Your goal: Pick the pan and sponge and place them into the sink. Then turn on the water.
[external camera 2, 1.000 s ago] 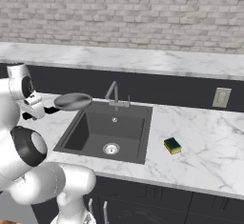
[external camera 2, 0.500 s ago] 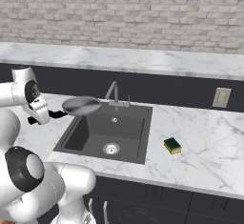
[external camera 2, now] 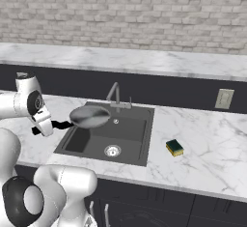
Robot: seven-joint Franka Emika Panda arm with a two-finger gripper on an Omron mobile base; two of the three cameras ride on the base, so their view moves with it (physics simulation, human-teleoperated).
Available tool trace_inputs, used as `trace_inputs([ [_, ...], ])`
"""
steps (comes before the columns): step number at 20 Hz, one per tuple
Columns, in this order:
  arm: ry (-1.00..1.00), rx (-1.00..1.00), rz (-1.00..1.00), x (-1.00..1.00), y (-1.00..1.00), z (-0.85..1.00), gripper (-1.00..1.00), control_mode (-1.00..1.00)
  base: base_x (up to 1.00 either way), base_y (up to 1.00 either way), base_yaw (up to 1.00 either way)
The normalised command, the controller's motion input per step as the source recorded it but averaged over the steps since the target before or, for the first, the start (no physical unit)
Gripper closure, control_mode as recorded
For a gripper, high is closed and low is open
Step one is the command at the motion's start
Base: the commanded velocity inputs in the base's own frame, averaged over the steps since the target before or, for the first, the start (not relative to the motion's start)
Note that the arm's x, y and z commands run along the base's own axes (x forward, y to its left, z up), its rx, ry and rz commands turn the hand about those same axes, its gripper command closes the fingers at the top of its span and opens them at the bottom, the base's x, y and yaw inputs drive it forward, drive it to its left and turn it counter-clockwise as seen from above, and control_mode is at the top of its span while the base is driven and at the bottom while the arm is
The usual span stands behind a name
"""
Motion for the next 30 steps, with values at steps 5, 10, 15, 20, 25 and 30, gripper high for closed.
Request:
trace_inputs([
  [5, 0.02, 0.01, -0.05, -0.07, -0.34, -0.07, 1.0, -1.0, 0.0, 0.0, 0.0],
  [10, 0.03, 0.03, 0.0, 0.15, -0.2, 0.0, 1.0, -1.0, 0.0, 0.0, 0.0],
  [15, 0.01, 0.0, 0.01, 0.2, -0.08, -0.07, 1.0, -1.0, 0.0, 0.0, 0.0],
  [20, 0.01, 0.0, -0.01, 0.1, -0.22, -0.15, 1.0, -1.0, 0.0, 0.0, 0.0],
  [25, 0.06, 0.0, -0.04, 0.07, -0.27, -0.13, 1.0, -1.0, 0.0, 0.0, 0.0],
  [30, 0.06, 0.01, -0.04, 0.1, -0.22, -0.15, 1.0, -1.0, 0.0, 0.0, 0.0],
])
